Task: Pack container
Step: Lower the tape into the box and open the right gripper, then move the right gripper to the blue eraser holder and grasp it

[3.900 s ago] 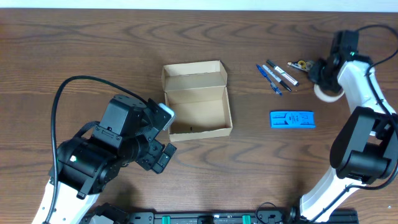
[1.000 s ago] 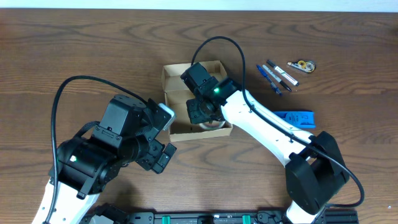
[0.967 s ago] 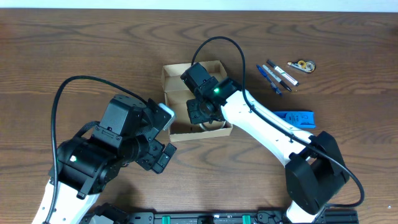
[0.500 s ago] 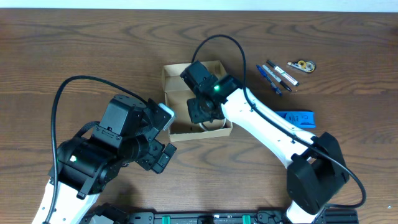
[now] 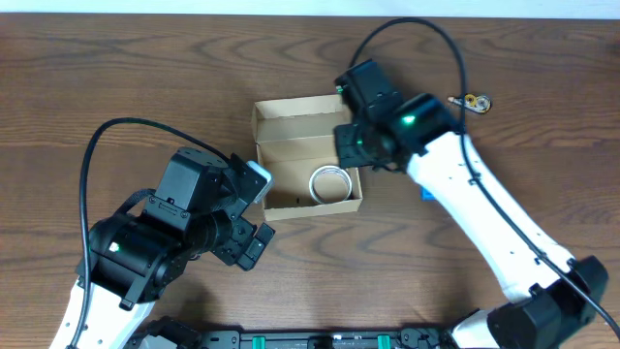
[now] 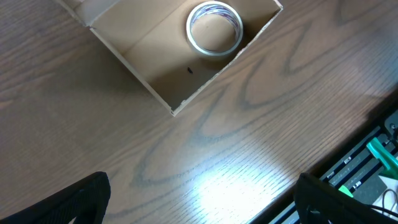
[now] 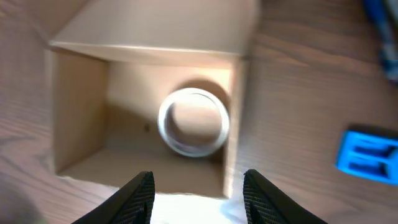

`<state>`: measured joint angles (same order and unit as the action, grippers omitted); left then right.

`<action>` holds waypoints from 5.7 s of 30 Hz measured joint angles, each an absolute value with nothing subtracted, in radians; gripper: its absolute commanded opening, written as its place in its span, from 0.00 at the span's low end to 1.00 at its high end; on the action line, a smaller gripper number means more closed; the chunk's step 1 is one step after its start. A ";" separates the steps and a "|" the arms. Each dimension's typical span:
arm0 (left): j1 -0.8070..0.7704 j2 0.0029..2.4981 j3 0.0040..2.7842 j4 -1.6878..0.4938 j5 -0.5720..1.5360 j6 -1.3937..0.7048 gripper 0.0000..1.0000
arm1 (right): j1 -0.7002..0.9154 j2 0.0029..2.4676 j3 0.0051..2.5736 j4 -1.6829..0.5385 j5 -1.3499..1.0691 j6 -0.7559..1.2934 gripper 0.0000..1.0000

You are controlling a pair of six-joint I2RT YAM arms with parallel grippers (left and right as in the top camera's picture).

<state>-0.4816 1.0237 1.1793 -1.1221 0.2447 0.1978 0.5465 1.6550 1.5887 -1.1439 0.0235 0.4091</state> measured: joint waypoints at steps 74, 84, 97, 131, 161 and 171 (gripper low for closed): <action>-0.223 0.929 1.190 -1.197 0.499 0.529 0.95 | 0.031 1.447 1.150 -1.057 0.101 1.286 0.97; -0.223 0.929 1.190 -1.198 0.499 0.529 0.95 | -0.075 1.726 1.144 -0.941 -0.004 1.344 0.97; -0.223 0.929 1.190 -1.198 0.499 0.529 0.95 | -0.096 1.810 1.160 -0.901 -0.015 1.344 0.94; -0.223 0.929 1.190 -1.198 0.499 0.529 0.95 | -0.096 1.929 1.217 -0.897 0.060 1.332 0.84; -0.223 0.929 1.190 -1.198 0.499 0.529 0.95 | -0.096 1.953 1.232 -0.870 0.106 1.311 0.61; -0.223 0.929 1.190 -1.198 0.499 0.529 0.95 | -0.096 1.953 1.235 -0.873 0.110 1.301 0.48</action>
